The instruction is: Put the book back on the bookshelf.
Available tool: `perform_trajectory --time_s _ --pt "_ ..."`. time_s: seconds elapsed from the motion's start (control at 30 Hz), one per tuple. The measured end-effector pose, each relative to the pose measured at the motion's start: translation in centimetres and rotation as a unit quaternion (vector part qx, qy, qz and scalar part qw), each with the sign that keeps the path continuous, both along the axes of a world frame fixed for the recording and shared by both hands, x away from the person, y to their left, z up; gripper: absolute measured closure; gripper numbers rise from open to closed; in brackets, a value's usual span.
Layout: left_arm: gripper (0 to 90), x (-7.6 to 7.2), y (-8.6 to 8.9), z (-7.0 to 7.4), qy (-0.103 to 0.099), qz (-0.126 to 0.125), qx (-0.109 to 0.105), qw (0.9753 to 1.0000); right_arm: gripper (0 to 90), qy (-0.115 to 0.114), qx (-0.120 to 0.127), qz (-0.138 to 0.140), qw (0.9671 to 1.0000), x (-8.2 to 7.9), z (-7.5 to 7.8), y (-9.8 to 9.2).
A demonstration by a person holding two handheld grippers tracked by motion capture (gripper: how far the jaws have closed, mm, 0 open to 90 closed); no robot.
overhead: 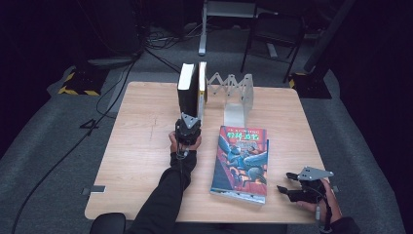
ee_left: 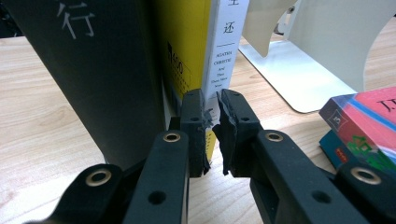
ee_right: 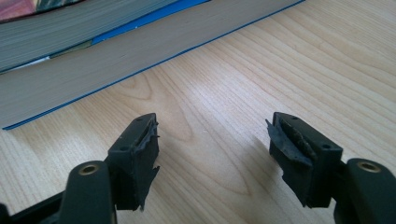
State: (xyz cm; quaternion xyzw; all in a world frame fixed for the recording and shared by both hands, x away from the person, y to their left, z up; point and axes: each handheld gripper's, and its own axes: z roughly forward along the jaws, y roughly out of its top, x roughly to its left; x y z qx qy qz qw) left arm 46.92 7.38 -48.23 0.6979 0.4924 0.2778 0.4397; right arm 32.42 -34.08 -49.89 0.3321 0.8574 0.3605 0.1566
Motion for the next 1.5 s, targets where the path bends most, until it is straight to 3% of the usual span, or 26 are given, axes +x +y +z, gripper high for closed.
perform_trajectory --time_s 0.23,0.47,0.67,0.77,0.83,0.87,0.9,1.0,1.03,1.23,1.33,1.5 --pt "80.0 0.5 -0.1 0.3 0.0 -0.004 0.026 0.9997 32.3 0.0 0.002 0.0 1.0 0.0 0.0 0.0" --pt "79.3 0.7 0.0 0.7 0.003 -0.011 0.036 0.9993 32.7 0.0 0.0 0.001 1.0 0.0 0.0 0.0" --pt "77.8 -0.3 0.3 1.8 0.001 -0.051 0.039 0.998 32.3 -0.001 -0.002 -0.002 1.0 0.0 0.0 0.0" --pt "77.0 -1.0 0.4 2.4 0.001 -0.081 0.048 0.9955 32.4 -0.001 -0.004 -0.002 1.0 0.0 0.0 0.1" --pt "76.7 -1.5 0.5 2.8 0.001 -0.101 0.058 0.9932 32.4 -0.001 -0.004 -0.003 1.0 0.0 0.0 0.1" --pt "76.7 -1.8 0.5 3.0 0.0 -0.118 0.064 0.9909 32.4 -0.001 -0.004 -0.003 1.0 0.0 0.0 0.1" --pt "77.2 -1.8 0.5 3.0 0.0 -0.118 0.064 0.9909 32.4 -0.001 -0.004 -0.003 1.0 0.0 0.0 0.1" --pt "77.8 -3.0 0.6 3.5 -0.014 -0.162 0.092 0.9824 32.1 -0.001 0.001 0.002 1.0 0.0 0.0 0.1" --pt "77.7 -3.3 0.7 3.5 -0.014 -0.171 0.093 0.9808 31.8 0.001 0.0 0.002 1.0 0.0 0.0 0.1" --pt "76.0 -4.8 1.9 4.0 -0.015 -0.199 0.091 0.9757 32.0 0.001 0.0 0.001 1.0 0.0 0.0 0.1" --pt "75.4 -5.5 2.5 4.1 -0.015 -0.217 0.096 0.9714 32.2 0.001 0.001 0.001 1.0 -0.1 0.0 0.1" --pt "74.6 -7.0 3.3 4.1 -0.009 -0.25 0.11 0.9618 32.0 0.0 0.001 0.001 1.0 0.0 0.0 0.1"
